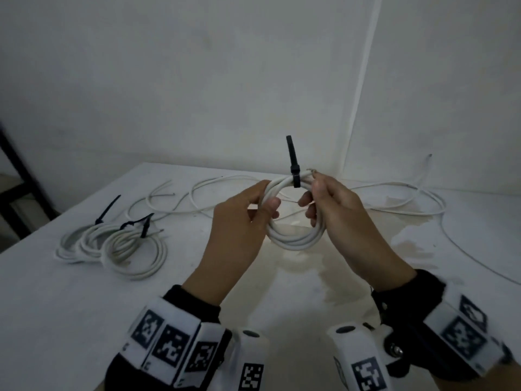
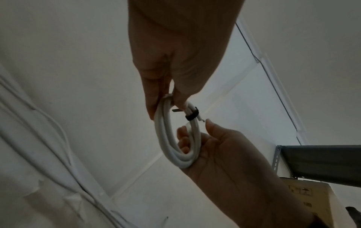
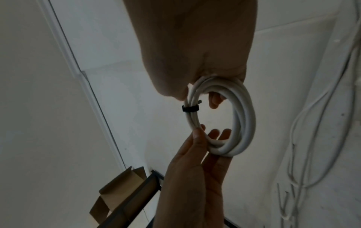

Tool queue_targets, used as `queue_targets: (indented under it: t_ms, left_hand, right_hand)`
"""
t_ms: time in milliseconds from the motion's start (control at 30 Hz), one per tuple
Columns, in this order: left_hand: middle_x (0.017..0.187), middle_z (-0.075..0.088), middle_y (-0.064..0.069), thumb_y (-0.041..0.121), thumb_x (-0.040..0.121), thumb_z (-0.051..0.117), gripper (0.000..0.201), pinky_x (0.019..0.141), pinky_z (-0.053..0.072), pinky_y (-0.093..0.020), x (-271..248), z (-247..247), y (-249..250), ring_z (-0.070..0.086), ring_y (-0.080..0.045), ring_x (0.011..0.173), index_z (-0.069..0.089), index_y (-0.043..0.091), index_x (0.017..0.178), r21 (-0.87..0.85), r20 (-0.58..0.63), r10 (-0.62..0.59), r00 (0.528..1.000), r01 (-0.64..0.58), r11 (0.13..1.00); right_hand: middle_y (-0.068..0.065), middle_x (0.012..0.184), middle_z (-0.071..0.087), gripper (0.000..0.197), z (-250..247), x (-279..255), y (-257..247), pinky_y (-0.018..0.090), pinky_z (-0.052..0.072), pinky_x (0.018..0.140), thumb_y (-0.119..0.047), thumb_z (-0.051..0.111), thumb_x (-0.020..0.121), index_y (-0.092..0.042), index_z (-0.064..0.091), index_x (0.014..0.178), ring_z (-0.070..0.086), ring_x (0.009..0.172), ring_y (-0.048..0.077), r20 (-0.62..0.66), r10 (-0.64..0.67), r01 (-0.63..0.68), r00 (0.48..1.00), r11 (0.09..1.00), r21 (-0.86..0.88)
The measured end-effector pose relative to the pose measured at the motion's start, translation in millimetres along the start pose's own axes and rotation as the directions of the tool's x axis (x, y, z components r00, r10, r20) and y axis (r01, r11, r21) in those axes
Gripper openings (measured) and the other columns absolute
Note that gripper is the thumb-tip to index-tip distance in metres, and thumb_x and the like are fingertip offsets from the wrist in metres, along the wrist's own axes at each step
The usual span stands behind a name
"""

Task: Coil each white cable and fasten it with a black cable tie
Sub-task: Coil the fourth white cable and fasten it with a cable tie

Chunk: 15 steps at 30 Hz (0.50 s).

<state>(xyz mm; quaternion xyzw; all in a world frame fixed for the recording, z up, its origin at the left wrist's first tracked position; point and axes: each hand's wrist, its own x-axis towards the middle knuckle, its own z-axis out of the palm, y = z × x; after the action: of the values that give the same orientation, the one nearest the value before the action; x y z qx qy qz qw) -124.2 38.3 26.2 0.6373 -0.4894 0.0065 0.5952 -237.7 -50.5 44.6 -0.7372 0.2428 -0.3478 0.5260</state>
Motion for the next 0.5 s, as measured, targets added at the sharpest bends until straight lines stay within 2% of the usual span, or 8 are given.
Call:
queue_targets:
  t_ms: [33, 100, 133, 200, 267, 367, 433, 500]
  left_hand:
    - [0.078, 0.063, 0.006, 0.026, 0.091, 0.055, 0.014, 0.071, 0.054, -0.032, -2.0, -4.8, -1.0, 0.066, -0.018, 0.075, 0.063, 0.036, 0.094, 0.058, -0.001, 0.011, 1.000, -0.011, 0.998]
    - [0.081, 0.061, -0.008, 0.033, 0.088, 0.050, 0.025, 0.072, 0.052, -0.033, -4.8, -15.5, -6.7, 0.065, -0.023, 0.077, 0.066, 0.019, 0.102, 0.170, -0.001, 0.024, 1.000, -0.023, 0.985]
    - [0.081, 0.062, -0.011, 0.031, 0.089, 0.051, 0.026, 0.071, 0.050, -0.031, -6.5, -20.9, -10.4, 0.064, -0.024, 0.076, 0.066, 0.013, 0.101, 0.205, 0.001, 0.031, 1.000, -0.030, 0.978]
    - [0.079, 0.063, -0.009, 0.022, 0.092, 0.053, 0.019, 0.070, 0.048, -0.028, -9.0, -32.5, -16.7, 0.064, -0.022, 0.075, 0.066, 0.008, 0.097, 0.237, 0.005, 0.030, 1.000, -0.031, 0.971]
    - [0.078, 0.064, -0.005, 0.018, 0.092, 0.053, 0.017, 0.074, 0.050, -0.033, -9.9, -43.5, -25.4, 0.066, -0.021, 0.077, 0.065, 0.007, 0.095, 0.236, 0.017, -0.027, 0.999, 0.022, 0.971]
    - [0.092, 0.067, -0.014, 0.018, 0.092, 0.054, 0.024, 0.082, 0.051, -0.041, -10.5, -62.6, -45.9, 0.066, -0.028, 0.084, 0.064, 0.003, 0.108, 0.271, 0.016, -0.153, 0.988, 0.143, 0.952]
    - [0.092, 0.068, -0.016, 0.018, 0.092, 0.053, 0.027, 0.083, 0.050, -0.039, -12.1, -78.1, -60.0, 0.066, -0.028, 0.085, 0.062, 0.001, 0.111, 0.341, 0.013, -0.229, 0.973, 0.211, 0.916]
    - [0.080, 0.067, -0.013, 0.017, 0.093, 0.052, 0.021, 0.076, 0.048, -0.031, -13.7, -95.1, -73.2, 0.066, -0.026, 0.079, 0.065, 0.002, 0.099, 0.417, 0.019, -0.295, 0.955, 0.261, 0.871]
  right_hand:
    - [-0.006, 0.089, 0.059, 0.035, 6.4, -0.4, -0.1, 0.019, 0.042, 0.069, -0.032, 0.036, 0.097, -0.019, 0.052, 0.125, 0.053, 0.072, 0.003, 0.016, 0.015, -0.015, 1.000, 1.000, -0.009]
    - [-0.007, 0.118, 0.058, 0.049, 17.4, -0.8, 0.2, 0.025, 0.044, 0.085, -0.043, 0.035, 0.094, -0.021, 0.039, 0.138, 0.056, 0.096, 0.005, 0.070, 0.048, -0.047, 0.996, 0.999, -0.011]
    - [-0.011, 0.129, 0.052, 0.059, 22.0, -1.5, 0.2, 0.028, 0.042, 0.096, -0.050, 0.034, 0.090, -0.022, 0.033, 0.142, 0.053, 0.110, 0.005, 0.106, 0.064, -0.065, 0.992, 0.998, 0.004]
    - [-0.029, 0.131, 0.039, 0.082, 29.4, -2.6, -2.0, 0.025, 0.025, 0.110, -0.064, 0.031, 0.074, -0.026, 0.021, 0.146, 0.034, 0.130, 0.000, 0.188, 0.076, -0.083, 0.979, 0.996, 0.026]
    - [-0.037, 0.130, 0.025, 0.088, 36.7, -3.5, -5.1, 0.018, 0.014, 0.107, -0.067, 0.028, 0.067, -0.030, 0.015, 0.146, 0.020, 0.130, -0.009, 0.250, 0.084, -0.085, 0.965, 0.996, -0.008]
    - [-0.026, 0.148, 0.011, 0.083, 47.4, -1.8, -2.0, 0.017, 0.010, 0.106, -0.066, 0.024, 0.070, -0.035, 0.009, 0.146, 0.012, 0.136, -0.006, 0.287, 0.114, -0.090, 0.951, 0.991, -0.097]
    - [-0.021, 0.152, 0.009, 0.083, 51.4, 1.3, 4.9, 0.018, 0.009, 0.107, -0.067, 0.023, 0.070, -0.034, 0.011, 0.146, 0.011, 0.138, -0.003, 0.286, 0.129, -0.085, 0.950, 0.983, -0.160]
    - [-0.017, 0.154, 0.010, 0.084, 52.0, 5.0, 14.3, 0.017, 0.010, 0.105, -0.067, 0.023, 0.070, -0.032, 0.015, 0.145, 0.014, 0.136, -0.003, 0.280, 0.147, -0.087, 0.949, 0.972, -0.216]
